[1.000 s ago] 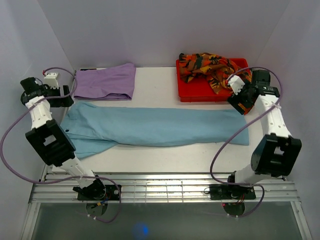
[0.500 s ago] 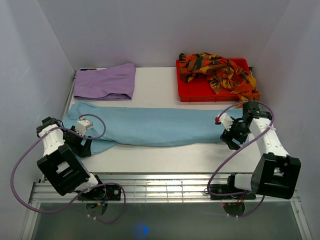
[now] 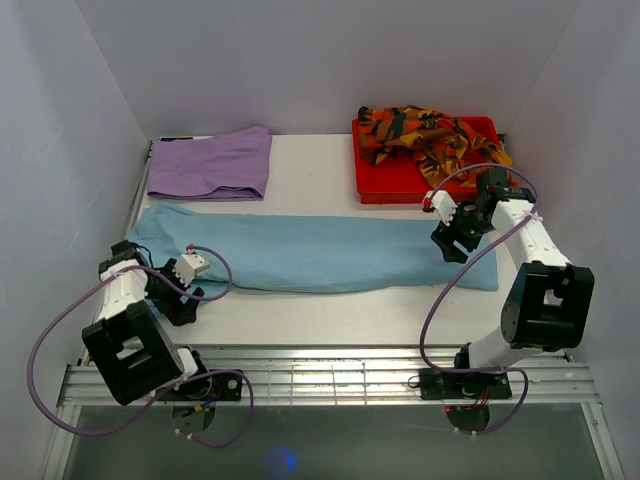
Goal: Fold and stack the trousers
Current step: Flatten the trousers out
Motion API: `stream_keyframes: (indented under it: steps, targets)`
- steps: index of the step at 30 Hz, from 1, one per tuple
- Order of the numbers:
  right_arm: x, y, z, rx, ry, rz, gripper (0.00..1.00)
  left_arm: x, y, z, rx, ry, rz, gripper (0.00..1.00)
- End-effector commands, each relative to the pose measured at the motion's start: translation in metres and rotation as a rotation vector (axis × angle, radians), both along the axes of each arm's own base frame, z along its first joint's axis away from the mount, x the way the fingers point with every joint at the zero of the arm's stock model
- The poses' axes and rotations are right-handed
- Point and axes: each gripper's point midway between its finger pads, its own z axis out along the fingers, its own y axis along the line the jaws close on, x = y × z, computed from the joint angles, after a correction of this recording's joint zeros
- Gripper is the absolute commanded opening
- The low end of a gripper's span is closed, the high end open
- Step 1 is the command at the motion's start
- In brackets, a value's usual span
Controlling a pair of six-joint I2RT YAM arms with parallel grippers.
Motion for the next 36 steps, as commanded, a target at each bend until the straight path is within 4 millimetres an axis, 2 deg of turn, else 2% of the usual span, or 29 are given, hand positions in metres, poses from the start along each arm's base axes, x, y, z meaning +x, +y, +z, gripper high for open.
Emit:
stream_keyframes:
  steps: [1, 2, 3, 5, 7, 12, 15, 16, 19, 20, 21, 22, 23, 26, 27, 30, 32, 33, 35, 36]
  targets:
    - [-0.023, 0.008, -0.002, 0.007, 0.062, 0.073, 0.75, 0.027, -0.005, 0.014, -0.029, -0.093, 0.024, 0.93]
    - [-0.033, 0.005, -0.011, -0.015, 0.074, 0.089, 0.75, 0.032, -0.003, 0.018, -0.031, -0.098, 0.041, 0.93]
    - [-0.037, -0.002, -0.009, -0.059, 0.045, 0.119, 0.75, 0.04, 0.002, 0.025, -0.028, -0.109, 0.065, 0.93]
    - [-0.054, -0.006, -0.018, -0.093, 0.052, 0.149, 0.77, 0.041, 0.006, 0.023, -0.02, -0.089, 0.068, 0.93]
    - [-0.061, -0.012, -0.025, -0.13, 0.051, 0.165, 0.79, 0.036, 0.012, 0.017, 0.013, -0.059, 0.058, 0.91]
    - [-0.058, -0.015, -0.048, -0.157, 0.029, 0.149, 0.84, 0.016, 0.005, 0.002, -0.004, 0.027, -0.001, 0.89]
    - [-0.047, -0.017, -0.059, -0.188, 0.016, 0.12, 0.79, 0.019, 0.002, -0.002, -0.022, 0.016, -0.005, 0.89]
    - [-0.035, -0.017, -0.059, -0.195, -0.023, 0.111, 0.77, 0.021, 0.003, -0.005, -0.02, 0.011, 0.006, 0.9]
    - [-0.02, -0.018, -0.059, -0.193, -0.038, 0.068, 0.5, 0.028, 0.006, -0.017, -0.015, 0.004, 0.037, 0.9]
    - [-0.011, -0.018, -0.053, -0.189, -0.05, 0.059, 0.33, 0.025, 0.006, -0.024, -0.006, 0.023, 0.049, 0.89]
    - [-0.009, -0.017, -0.05, -0.182, -0.05, 0.047, 0.26, 0.028, 0.009, -0.028, 0.009, 0.014, 0.047, 0.88]
    - [-0.009, -0.017, -0.046, -0.179, -0.044, 0.042, 0.19, 0.027, 0.01, -0.032, 0.019, 0.022, 0.043, 0.84]
    - [-0.001, -0.016, -0.036, -0.176, -0.066, 0.039, 0.08, 0.024, 0.013, -0.036, 0.037, 0.032, 0.041, 0.68]
    - [0.005, -0.016, -0.016, -0.171, -0.085, 0.03, 0.08, 0.023, 0.015, -0.034, 0.064, 0.016, -0.024, 0.44]
    - [0.008, -0.016, -0.01, -0.165, -0.097, 0.025, 0.08, 0.022, 0.016, -0.03, 0.068, 0.005, -0.066, 0.27]
    - [0.022, -0.014, 0.013, -0.147, -0.137, 0.014, 0.08, 0.026, 0.016, -0.008, 0.066, -0.039, -0.118, 0.01]
    - [0.03, -0.013, 0.018, -0.135, -0.136, -0.004, 0.08, 0.027, 0.02, 0.003, 0.066, -0.066, -0.162, 0.0]
    - [0.041, -0.013, 0.03, -0.128, -0.16, -0.014, 0.08, 0.018, 0.016, 0.008, 0.038, -0.035, -0.181, 0.0]
    - [0.052, -0.012, 0.026, -0.115, -0.132, -0.04, 0.08, 0.022, 0.024, 0.018, 0.039, -0.05, -0.228, 0.0]
    - [0.064, -0.012, 0.035, -0.11, -0.155, -0.056, 0.08, 0.018, 0.024, 0.021, 0.019, -0.036, -0.236, 0.0]
